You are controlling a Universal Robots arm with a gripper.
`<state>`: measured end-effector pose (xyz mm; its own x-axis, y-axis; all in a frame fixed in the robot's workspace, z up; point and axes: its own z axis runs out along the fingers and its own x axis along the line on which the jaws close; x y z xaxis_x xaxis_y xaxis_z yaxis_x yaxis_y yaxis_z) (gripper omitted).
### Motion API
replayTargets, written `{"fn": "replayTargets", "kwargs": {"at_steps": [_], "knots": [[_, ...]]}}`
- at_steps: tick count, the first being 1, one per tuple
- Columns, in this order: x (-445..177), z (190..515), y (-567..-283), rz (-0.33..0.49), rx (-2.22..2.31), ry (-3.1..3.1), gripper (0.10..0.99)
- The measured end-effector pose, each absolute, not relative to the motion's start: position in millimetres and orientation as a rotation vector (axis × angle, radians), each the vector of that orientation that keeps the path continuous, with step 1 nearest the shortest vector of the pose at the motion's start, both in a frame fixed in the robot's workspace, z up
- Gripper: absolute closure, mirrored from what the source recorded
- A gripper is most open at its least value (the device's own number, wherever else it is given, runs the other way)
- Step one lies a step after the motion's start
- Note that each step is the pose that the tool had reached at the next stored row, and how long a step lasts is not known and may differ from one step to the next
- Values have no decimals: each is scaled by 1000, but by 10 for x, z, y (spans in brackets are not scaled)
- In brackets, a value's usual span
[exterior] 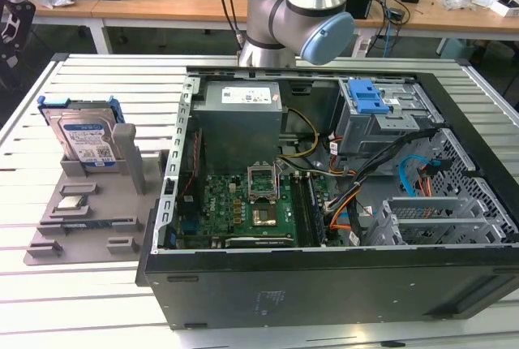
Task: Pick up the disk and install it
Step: 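Pick up the disk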
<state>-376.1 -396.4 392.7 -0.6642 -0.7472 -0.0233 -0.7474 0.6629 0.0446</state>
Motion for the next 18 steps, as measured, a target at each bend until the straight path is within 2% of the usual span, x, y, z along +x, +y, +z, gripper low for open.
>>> {"fn": "replayTargets", "kwargs": {"at_steps": [18], "knots": [[-3761,3927,-3964,79,-1569,2723,980]]}}
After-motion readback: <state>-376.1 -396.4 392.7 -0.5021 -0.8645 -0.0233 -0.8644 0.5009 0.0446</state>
